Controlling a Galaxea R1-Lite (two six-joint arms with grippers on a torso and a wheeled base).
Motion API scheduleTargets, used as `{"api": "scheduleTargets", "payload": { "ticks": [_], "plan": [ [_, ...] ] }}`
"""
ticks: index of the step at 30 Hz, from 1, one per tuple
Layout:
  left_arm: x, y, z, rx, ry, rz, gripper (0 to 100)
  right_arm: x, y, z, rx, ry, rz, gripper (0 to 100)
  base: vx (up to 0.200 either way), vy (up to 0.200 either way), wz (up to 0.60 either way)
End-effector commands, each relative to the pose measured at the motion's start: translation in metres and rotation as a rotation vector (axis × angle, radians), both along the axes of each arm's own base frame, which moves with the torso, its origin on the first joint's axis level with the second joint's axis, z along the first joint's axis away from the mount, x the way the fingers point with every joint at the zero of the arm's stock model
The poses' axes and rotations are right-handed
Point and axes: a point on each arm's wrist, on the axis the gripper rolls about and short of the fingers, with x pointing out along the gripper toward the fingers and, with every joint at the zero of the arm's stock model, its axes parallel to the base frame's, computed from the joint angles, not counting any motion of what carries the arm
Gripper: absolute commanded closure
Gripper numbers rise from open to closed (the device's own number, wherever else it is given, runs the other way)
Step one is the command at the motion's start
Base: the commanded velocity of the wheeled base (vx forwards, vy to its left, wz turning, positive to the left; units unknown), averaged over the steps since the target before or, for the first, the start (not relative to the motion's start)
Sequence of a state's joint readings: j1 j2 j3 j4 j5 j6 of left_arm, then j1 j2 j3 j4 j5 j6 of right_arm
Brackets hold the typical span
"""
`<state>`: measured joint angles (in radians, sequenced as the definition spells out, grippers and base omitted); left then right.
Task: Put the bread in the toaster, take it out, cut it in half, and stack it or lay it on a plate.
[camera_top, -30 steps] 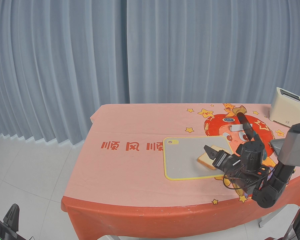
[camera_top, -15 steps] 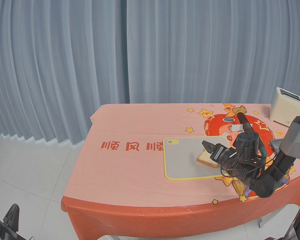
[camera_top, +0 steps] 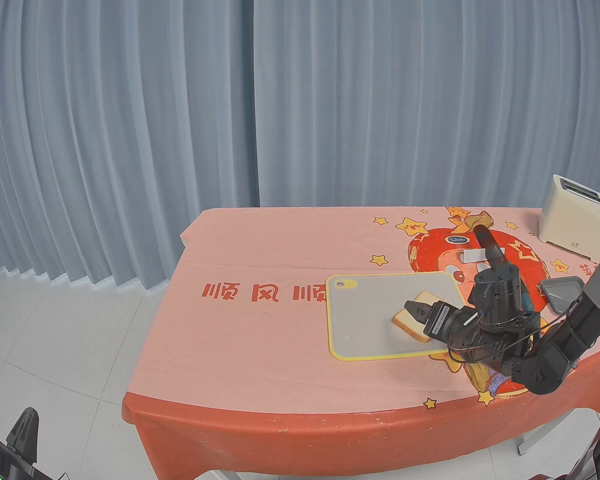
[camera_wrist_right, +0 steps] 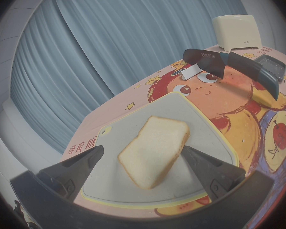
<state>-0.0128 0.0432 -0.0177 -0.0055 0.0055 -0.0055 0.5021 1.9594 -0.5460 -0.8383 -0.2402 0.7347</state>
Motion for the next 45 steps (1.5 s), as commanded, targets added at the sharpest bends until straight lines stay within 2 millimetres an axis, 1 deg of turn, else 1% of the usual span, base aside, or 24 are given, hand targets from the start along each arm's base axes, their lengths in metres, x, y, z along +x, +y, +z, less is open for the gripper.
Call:
{"api": "scheduleTargets", "payload": {
  "ticks": [1,8,12,14,16,17,20,24,27,30,36,40,41,45],
  "plan": [
    [0.001,0.000,-0.005,0.000,0.018,0.000,100,0.001,0.005,0.005,0.011,-0.014,0.013,0,0.000,0.000,0.00],
    [0.001,0.000,-0.005,0.000,0.018,0.000,100,-0.005,0.016,0.002,0.009,-0.003,0.056,0,0.000,0.000,0.00],
    [0.001,0.000,-0.005,0.000,0.018,0.000,100,0.003,0.017,0.007,0.023,-0.030,0.042,0,0.000,0.000,0.00],
    [0.001,0.000,-0.005,0.000,0.018,0.000,100,0.010,0.011,0.013,0.034,-0.054,0.015,0,0.000,0.000,0.00],
    [0.001,0.000,-0.005,0.000,0.018,0.003,100,0.011,0.009,0.014,0.035,-0.057,0.008,0,0.000,0.000,0.00],
    [0.001,0.000,-0.005,0.000,0.018,0.000,100,0.010,0.008,0.014,0.033,-0.053,0.006,0,0.000,0.000,0.00],
    [0.001,0.000,-0.005,0.000,0.018,0.000,100,0.004,0.006,0.021,0.038,-0.062,0.011,0,0.000,0.000,0.00],
    [0.001,0.000,-0.005,0.000,0.018,0.001,100,0.002,0.003,0.017,0.019,-0.044,-0.001,0,0.000,0.000,0.00],
    [0.001,0.000,-0.005,0.000,0.018,0.001,100,-0.001,0.004,0.021,0.029,-0.053,0.006,0,0.000,0.000,0.00],
    [0.001,0.000,-0.005,0.000,0.018,0.000,100,-0.009,0.001,0.033,0.051,-0.088,0.013,0,0.000,0.000,0.00],
    [0.001,0.000,-0.005,0.000,0.018,0.000,100,-0.032,-0.015,0.054,0.051,-0.143,0.021,0,0.000,0.000,0.00],
    [0.001,0.000,-0.005,0.000,0.018,-0.002,100,-0.037,-0.022,0.055,0.004,-0.152,0.032,0,0.000,0.000,0.00],
    [0.001,0.000,-0.005,0.005,0.018,-0.011,100,-0.039,-0.027,0.053,-0.039,-0.152,0.041,0,0.000,0.000,0.00],
    [0.001,0.000,-0.005,0.004,0.018,-0.010,100,-0.047,-0.035,0.047,-0.136,-0.145,0.075,0,0.000,0.000,0.00]
  ]
}}
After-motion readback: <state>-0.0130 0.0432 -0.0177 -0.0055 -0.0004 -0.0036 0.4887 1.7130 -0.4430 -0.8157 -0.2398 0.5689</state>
